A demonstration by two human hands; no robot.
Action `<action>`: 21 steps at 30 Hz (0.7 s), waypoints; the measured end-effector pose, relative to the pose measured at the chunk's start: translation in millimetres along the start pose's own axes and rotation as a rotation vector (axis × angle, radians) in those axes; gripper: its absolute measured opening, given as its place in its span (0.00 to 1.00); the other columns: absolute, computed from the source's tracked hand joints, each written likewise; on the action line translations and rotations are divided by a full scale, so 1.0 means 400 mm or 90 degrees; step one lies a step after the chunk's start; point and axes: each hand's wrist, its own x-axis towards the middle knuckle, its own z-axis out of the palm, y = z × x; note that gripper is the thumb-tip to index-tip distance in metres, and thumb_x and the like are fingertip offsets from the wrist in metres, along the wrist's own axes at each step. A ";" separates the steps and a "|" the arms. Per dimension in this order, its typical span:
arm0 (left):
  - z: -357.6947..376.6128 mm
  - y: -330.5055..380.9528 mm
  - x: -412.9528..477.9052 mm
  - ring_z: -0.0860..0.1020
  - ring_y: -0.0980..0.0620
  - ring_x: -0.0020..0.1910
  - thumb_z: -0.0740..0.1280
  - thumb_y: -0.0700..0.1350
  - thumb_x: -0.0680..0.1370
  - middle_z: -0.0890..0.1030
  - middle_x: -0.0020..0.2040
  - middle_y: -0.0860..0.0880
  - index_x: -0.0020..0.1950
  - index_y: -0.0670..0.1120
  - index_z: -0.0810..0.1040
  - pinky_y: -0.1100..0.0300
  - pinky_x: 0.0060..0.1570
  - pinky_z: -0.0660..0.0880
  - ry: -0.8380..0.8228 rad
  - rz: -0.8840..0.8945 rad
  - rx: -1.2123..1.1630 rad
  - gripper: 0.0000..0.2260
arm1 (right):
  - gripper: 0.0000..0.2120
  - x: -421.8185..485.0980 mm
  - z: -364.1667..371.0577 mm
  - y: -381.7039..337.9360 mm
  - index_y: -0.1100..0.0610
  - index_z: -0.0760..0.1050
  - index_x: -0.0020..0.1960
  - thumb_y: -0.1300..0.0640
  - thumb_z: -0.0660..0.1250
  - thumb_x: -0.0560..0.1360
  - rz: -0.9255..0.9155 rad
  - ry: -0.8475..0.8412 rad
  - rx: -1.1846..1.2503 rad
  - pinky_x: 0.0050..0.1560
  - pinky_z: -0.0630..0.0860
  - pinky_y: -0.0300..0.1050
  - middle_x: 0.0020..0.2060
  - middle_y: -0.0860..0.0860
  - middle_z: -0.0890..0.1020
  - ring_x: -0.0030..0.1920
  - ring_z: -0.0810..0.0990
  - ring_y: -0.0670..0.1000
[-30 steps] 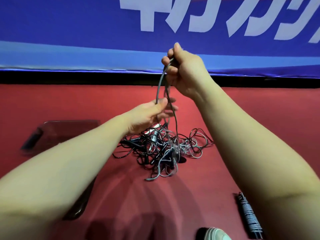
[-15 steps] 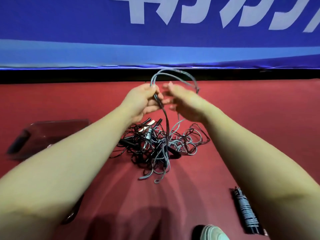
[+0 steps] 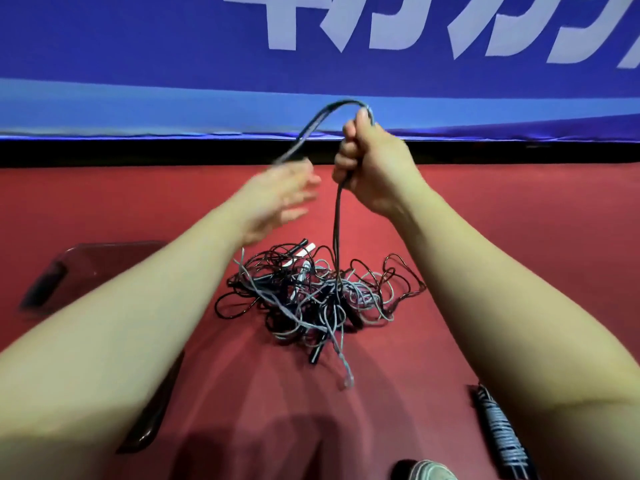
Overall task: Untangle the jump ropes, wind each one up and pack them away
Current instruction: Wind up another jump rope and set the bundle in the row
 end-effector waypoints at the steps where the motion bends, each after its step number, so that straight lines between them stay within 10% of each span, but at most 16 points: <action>1: 0.006 -0.034 -0.007 0.75 0.55 0.58 0.64 0.44 0.79 0.76 0.61 0.51 0.67 0.48 0.69 0.59 0.60 0.70 -0.054 -0.003 0.101 0.16 | 0.18 -0.002 0.018 -0.018 0.53 0.62 0.36 0.49 0.49 0.83 -0.011 -0.014 0.018 0.31 0.55 0.39 0.22 0.45 0.60 0.24 0.56 0.45; 6: 0.089 -0.140 -0.016 0.77 0.53 0.47 0.58 0.42 0.82 0.79 0.44 0.48 0.53 0.46 0.71 0.60 0.59 0.69 -0.126 -0.003 0.257 0.04 | 0.17 -0.001 0.092 -0.071 0.54 0.64 0.36 0.50 0.51 0.83 -0.039 -0.042 0.062 0.32 0.55 0.39 0.23 0.45 0.61 0.25 0.60 0.45; 11: 0.089 -0.095 0.013 0.73 0.48 0.31 0.51 0.49 0.84 0.68 0.28 0.50 0.42 0.46 0.65 0.55 0.36 0.76 0.040 -0.060 0.005 0.13 | 0.05 0.023 0.007 -0.039 0.50 0.69 0.54 0.51 0.61 0.79 -0.084 0.003 -0.229 0.44 0.67 0.38 0.45 0.47 0.75 0.46 0.76 0.45; 17: 0.087 0.147 0.023 0.82 0.48 0.34 0.48 0.49 0.84 0.73 0.29 0.48 0.42 0.45 0.65 0.51 0.39 0.81 0.075 0.137 -0.316 0.15 | 0.14 -0.009 -0.185 0.149 0.53 0.71 0.54 0.69 0.65 0.73 0.050 -0.069 -0.326 0.47 0.68 0.35 0.46 0.50 0.73 0.45 0.72 0.44; 21: 0.107 0.243 0.013 0.83 0.47 0.38 0.49 0.51 0.84 0.77 0.28 0.49 0.42 0.45 0.66 0.51 0.41 0.80 0.031 0.200 -0.374 0.16 | 0.21 -0.027 -0.196 0.165 0.51 0.71 0.57 0.63 0.64 0.65 0.135 -0.204 -0.231 0.55 0.68 0.39 0.54 0.55 0.77 0.53 0.75 0.48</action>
